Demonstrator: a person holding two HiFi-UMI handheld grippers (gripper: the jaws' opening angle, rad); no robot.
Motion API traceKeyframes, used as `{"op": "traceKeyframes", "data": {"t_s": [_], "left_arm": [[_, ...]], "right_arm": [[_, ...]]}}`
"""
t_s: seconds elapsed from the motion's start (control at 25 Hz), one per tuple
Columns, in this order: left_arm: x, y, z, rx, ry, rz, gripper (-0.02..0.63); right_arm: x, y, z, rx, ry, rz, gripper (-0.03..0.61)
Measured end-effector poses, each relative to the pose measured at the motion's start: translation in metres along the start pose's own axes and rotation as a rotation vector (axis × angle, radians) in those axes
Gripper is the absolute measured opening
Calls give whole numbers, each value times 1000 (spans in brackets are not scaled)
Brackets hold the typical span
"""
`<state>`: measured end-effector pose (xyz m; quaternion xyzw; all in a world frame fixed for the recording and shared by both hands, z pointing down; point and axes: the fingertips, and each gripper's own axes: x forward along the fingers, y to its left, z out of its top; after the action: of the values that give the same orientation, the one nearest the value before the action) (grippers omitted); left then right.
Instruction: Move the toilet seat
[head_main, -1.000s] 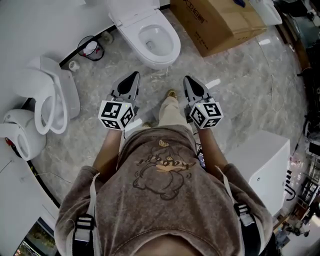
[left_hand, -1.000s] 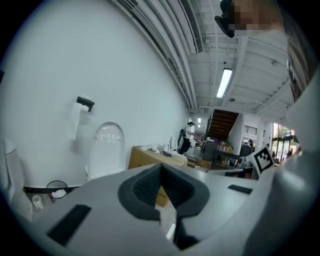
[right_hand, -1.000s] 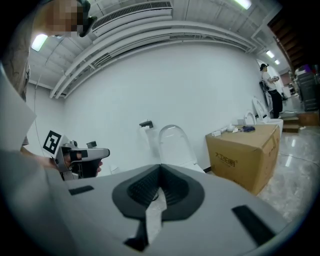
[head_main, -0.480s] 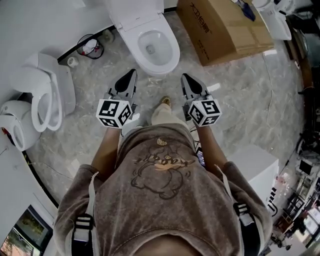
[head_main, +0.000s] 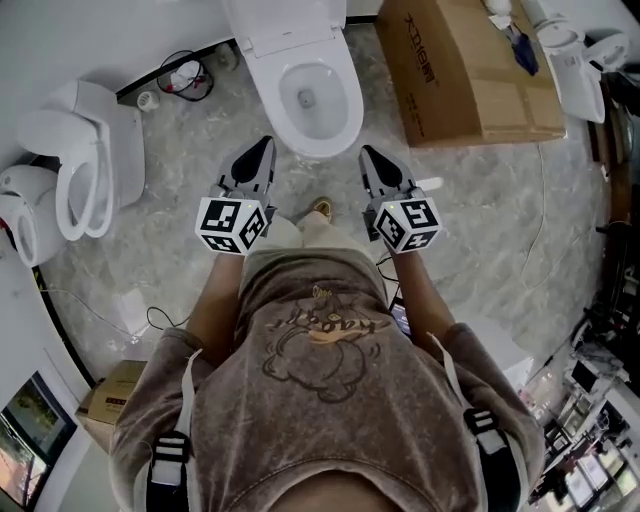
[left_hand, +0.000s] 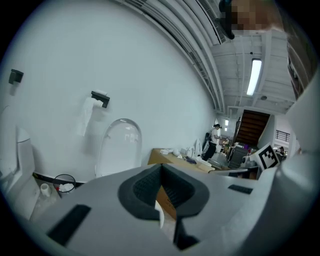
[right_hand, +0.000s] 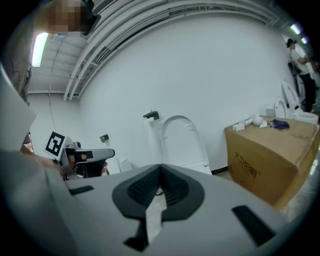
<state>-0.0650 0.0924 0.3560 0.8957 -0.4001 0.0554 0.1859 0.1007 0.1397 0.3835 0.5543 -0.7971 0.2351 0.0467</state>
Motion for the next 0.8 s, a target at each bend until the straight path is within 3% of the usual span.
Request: {"op": "traceKeyframes", "data": {"t_s": [0.28, 0.8], "left_arm": [[31, 8, -8, -4, 18, 10, 8], [96, 62, -55, -20, 59, -19, 8]], "right_arm": [[36, -18, -11, 5, 58, 57, -3], [100, -65, -48, -21, 133, 5, -3]]}}
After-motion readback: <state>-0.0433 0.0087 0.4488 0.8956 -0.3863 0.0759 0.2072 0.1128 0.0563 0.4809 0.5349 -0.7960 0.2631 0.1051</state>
